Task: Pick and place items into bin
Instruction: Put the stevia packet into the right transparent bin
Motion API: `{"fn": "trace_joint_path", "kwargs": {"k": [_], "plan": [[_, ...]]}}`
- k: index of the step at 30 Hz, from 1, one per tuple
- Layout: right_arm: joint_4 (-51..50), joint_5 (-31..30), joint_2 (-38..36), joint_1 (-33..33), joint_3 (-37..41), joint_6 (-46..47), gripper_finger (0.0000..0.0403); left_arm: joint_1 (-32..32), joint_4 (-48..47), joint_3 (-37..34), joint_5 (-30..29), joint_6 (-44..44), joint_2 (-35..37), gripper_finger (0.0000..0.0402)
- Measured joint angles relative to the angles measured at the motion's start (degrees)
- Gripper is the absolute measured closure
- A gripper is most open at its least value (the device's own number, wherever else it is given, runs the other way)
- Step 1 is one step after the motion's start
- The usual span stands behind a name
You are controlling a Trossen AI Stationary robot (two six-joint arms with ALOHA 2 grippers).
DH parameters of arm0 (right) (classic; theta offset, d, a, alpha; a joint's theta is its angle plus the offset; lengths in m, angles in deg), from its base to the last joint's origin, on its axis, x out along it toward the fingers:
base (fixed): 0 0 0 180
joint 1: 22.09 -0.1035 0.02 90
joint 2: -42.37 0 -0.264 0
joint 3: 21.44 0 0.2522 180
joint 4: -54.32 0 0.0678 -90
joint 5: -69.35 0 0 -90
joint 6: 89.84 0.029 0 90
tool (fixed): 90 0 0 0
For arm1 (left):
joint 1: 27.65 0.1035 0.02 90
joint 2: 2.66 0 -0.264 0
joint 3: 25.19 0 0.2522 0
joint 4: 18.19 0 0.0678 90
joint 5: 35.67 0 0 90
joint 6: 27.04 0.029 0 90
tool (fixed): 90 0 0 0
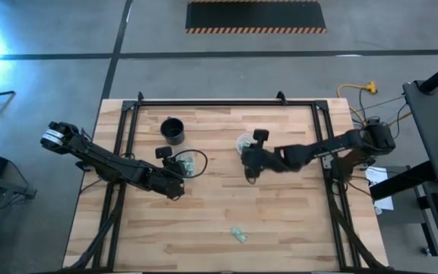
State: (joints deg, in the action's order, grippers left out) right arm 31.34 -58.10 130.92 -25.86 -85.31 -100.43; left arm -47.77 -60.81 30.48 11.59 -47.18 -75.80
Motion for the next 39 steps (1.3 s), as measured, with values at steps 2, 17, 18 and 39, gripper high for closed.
{"fn": "trace_joint_path", "kwargs": {"k": [2,17,18,39], "plan": [[1.0,1.7,0.0,2.5,0.5,-0.5,0.0394,0.0,0.1,0.0,0.0,0.0,0.0,0.0246],[4.2,13.5,0.0,13.3,4.5,0.7,0.0389,0.0,0.2,0.0,0.0,0.0,0.0,0.0246],[4.2,13.5,0.0,13.3,4.6,0.8,0.0384,0.0,0.3,0.0,0.0,0.0,0.0,0.0246],[-1.5,30.0,-7.7,5.2,4.7,2.7,0.0239,0.0,0.4,-0.2,0.0,0.0,0.0,0.0246]]}}
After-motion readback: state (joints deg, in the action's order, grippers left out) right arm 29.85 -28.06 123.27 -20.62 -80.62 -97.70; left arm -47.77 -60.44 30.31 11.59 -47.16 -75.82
